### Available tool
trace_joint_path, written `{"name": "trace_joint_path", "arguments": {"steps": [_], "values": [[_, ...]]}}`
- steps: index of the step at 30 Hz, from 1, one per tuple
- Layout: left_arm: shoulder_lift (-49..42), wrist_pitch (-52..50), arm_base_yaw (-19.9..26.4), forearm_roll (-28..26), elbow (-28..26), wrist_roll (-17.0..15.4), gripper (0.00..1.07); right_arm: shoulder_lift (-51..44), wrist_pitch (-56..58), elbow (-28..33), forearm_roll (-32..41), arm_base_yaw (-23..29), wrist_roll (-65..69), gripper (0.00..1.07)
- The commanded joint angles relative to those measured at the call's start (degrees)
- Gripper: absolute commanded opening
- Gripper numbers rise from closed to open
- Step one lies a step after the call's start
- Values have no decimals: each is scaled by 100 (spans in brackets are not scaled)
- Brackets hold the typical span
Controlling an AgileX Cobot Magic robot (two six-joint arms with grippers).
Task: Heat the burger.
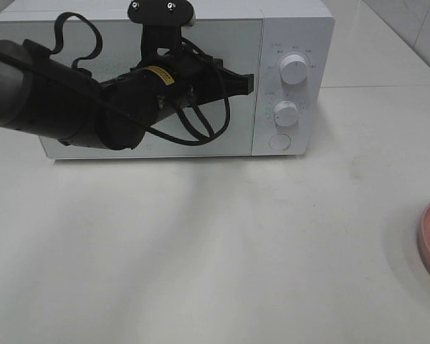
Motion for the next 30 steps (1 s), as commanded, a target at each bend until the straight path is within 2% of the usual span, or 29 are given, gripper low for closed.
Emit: {"name": "trace_joint_path", "arguments": {"steps": [1, 7, 9, 10, 11, 13, 14, 15, 16, 17, 18, 19, 20, 21, 22, 23, 24, 29, 30], "values": [[-120, -264, -6, -327, 17, 29, 0, -166, -34, 40, 0, -40, -46, 75], [-464, 97, -264, -292, 453, 40, 0, -166, -34, 40, 0, -40, -46, 75], [-699, 642, -309, -229, 659, 40, 0, -166, -34, 40, 0, -40, -46, 75], [-699, 642, -309, -229, 659, 40, 0, -166, -34, 40, 0, -40, -46, 75], [-859, 1226, -309, -218, 716, 40, 0, -166, -34, 40, 0, -40, -46, 75], [-934, 1593, -304, -218, 728, 40, 0, -166, -34, 40, 0, -40, -46, 75], [-1049, 2235, -275, -218, 728, 40, 5, -166, -34, 40, 0, -40, -46, 75], [-1049, 2235, -275, -218, 728, 40, 5, -166, -34, 40, 0, -40, -46, 75], [-1106, 2561, -275, -218, 728, 40, 12, -166, -34, 40, 0, -40, -46, 75], [-1175, 3140, -275, -218, 728, 40, 31, -166, -34, 40, 0, -40, -46, 75], [-1175, 3140, -275, -218, 728, 40, 31, -166, -34, 40, 0, -40, -46, 75], [-1232, 3782, -275, -212, 728, 40, 56, -166, -34, 40, 0, -40, -46, 75], [-1232, 3782, -275, -212, 728, 40, 56, -166, -34, 40, 0, -40, -46, 75], [-1255, 4051, -275, -206, 728, 29, 70, -166, -34, 40, 0, -40, -46, 75], [-1318, 4589, -275, -178, 728, 40, 93, -166, -34, 40, 0, -40, -46, 75], [-1318, 4589, -275, -178, 728, 40, 93, -166, -34, 40, 0, -40, -46, 75], [-1404, 5036, -275, -40, 728, 34, 100, -166, -34, 40, 0, -40, -46, 75], [-1650, 5982, -275, 470, 728, 34, 100, -166, -34, 40, 0, -40, -46, 75], [-1782, 6388, -275, 825, 728, 11, 100, -166, -34, 40, 0, -40, -46, 75]]}}
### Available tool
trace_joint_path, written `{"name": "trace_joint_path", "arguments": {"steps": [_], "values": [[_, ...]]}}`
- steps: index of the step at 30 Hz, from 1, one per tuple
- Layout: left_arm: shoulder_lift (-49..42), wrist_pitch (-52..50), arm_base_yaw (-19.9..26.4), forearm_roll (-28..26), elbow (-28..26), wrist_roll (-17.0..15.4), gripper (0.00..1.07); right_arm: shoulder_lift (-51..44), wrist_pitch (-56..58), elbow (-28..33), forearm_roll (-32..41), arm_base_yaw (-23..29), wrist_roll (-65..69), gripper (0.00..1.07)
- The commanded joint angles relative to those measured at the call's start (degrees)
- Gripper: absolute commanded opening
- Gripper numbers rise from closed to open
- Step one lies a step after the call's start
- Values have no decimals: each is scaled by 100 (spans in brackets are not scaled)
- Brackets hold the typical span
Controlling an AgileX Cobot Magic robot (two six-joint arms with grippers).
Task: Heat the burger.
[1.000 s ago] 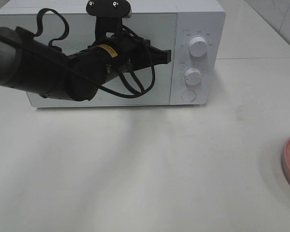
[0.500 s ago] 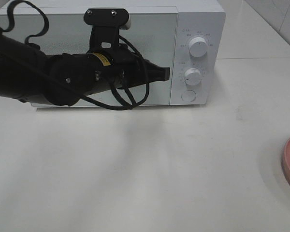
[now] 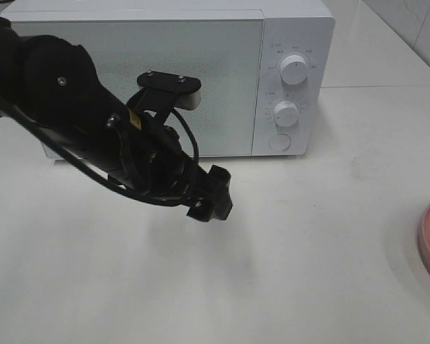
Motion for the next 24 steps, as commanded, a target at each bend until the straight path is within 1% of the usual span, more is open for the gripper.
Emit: {"name": "trace_joint_path", "arguments": {"steps": [1, 2, 3, 4, 5, 7, 8, 9, 10, 11, 12, 14, 15, 16, 17, 19, 20, 21, 22, 23, 24], "values": [[-223, 607, -6, 458, 29, -23, 100, -166, -34, 40, 0, -40, -46, 75], [-304, 837, -6, 573, 29, -69, 100, -166, -34, 40, 0, -40, -46, 75], [-458, 1266, 11, 710, 29, -218, 99, -166, -34, 40, 0, -40, -46, 75], [-458, 1266, 11, 710, 29, -218, 99, -166, -34, 40, 0, -40, -46, 75], [-619, 1621, 115, 785, 29, -413, 99, -166, -34, 40, 0, -40, -46, 75], [-682, 1742, 195, 791, 29, -470, 99, -166, -34, 40, 0, -40, -46, 75], [-837, 2000, 435, 791, 29, -550, 99, -166, -34, 40, 0, -40, -46, 75], [-837, 2000, 435, 791, 29, -550, 99, -166, -34, 40, 0, -40, -46, 75], [-968, 2240, 705, 779, 29, -607, 99, -166, -34, 40, 0, -40, -46, 75], [-1031, 2349, 837, 779, 29, -630, 99, -166, -34, 40, 0, -40, -46, 75], [-1031, 2349, 837, 779, 29, -630, 99, -166, -34, 40, 0, -40, -46, 75], [-1301, 2974, 1587, 768, 29, -665, 99, -166, -34, 40, 0, -40, -46, 75], [-1301, 2974, 1587, 768, 29, -665, 99, -166, -34, 40, 0, -40, -46, 75], [-1375, 3100, 1788, 762, 29, -665, 99, -166, -34, 40, 0, -40, -46, 75], [-1375, 3100, 1788, 762, 29, -665, 99, -166, -34, 40, 0, -40, -46, 75], [-1633, 3633, 2515, 756, 29, -665, 99, -166, -34, 40, 0, -40, -46, 75], [-1633, 3633, 2515, 756, 29, -665, 99, -166, -34, 40, 0, -40, -46, 75], [-1707, 3747, 2704, 762, 29, -665, 99, -166, -34, 40, 0, -40, -46, 75], [-1707, 3747, 2704, 762, 29, -665, 99, -166, -34, 40, 0, -40, -46, 75], [-1874, 3930, 3077, 768, 29, -665, 99, -166, -34, 40, 0, -40, -46, 75], [-1942, 4011, 3209, 768, 29, -665, 99, -166, -34, 40, 0, -40, -46, 75]]}}
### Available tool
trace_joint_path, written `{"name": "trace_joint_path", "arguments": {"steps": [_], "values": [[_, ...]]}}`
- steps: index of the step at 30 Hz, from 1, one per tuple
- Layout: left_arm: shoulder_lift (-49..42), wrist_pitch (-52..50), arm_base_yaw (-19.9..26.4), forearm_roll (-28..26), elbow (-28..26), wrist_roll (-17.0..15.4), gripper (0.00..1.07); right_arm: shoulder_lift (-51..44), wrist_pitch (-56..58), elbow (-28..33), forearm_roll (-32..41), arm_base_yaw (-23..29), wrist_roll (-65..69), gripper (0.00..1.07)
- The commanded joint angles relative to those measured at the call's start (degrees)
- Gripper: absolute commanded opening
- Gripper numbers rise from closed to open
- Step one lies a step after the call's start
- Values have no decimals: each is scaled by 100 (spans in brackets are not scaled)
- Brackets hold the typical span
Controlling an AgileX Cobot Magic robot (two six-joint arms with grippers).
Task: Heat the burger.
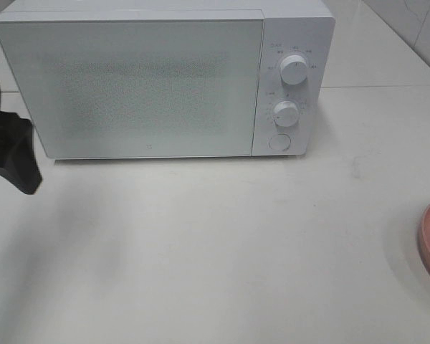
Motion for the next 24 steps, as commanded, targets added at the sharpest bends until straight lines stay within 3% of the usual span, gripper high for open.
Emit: {"name": "trace_joint_path", "arguments": {"steps": [1, 4, 6, 9, 11, 14, 16, 24], "values": [[-212, 275, 378, -11, 29, -40, 99, -166, -34, 40, 0, -40, -46, 75], [-544, 607, 940, 11, 52, -23, 99, -166, -34, 40, 0, -40, -46, 75], [-647, 636, 1037, 11, 86, -23, 99, -166, -34, 40, 0, -40, -46, 75], [-991, 613, 1364, 23, 390, 11, 99, -166, -34, 40, 0, -40, -46, 75], [-1524, 613, 1644, 74, 1026, 132, 99, -166, -34, 40, 0, -40, -46, 75], [-1690, 602, 1673, 103, 1186, 132, 99, -166, -34, 40, 0, -40, -46, 75], [-2384, 567, 1679, 183, 1702, 126, 99, -166, -34, 40, 0, -40, -46, 75], [-3701, 332, 1679, 218, 2332, 126, 99, -166, -34, 40, 0, -40, -46, 75]]}}
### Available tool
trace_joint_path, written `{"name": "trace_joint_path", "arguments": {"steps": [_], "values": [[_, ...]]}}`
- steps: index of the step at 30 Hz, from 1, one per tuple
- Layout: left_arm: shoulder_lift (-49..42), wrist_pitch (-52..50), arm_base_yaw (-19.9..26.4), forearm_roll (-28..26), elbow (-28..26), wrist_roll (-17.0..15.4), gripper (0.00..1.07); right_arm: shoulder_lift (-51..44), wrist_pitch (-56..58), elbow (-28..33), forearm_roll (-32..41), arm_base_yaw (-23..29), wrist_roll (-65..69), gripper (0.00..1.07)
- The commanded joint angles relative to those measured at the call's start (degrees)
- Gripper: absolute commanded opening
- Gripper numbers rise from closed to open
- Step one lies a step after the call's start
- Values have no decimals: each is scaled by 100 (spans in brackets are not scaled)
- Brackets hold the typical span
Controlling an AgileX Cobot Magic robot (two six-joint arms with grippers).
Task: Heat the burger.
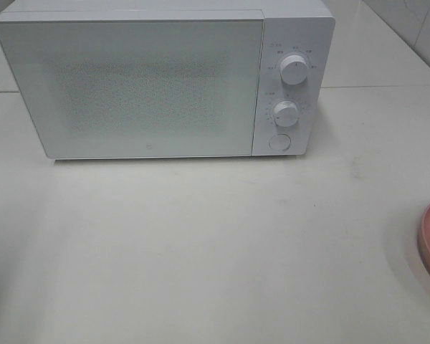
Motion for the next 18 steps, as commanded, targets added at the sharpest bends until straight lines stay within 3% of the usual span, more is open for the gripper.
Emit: {"name": "trace_joint_path", "arguments": {"steps": [1, 8, 18], "values": [[-705, -189, 6, 0, 269, 0, 99, -166, -29, 40, 0, -40, -46, 75], [-2229, -510, 6, 40, 688, 6, 99, -166, -29, 40, 0, -40, -46, 75], [-3839, -527, 6, 46, 722, 6, 99, -166, -29, 40, 0, -40, -46, 75]]}}
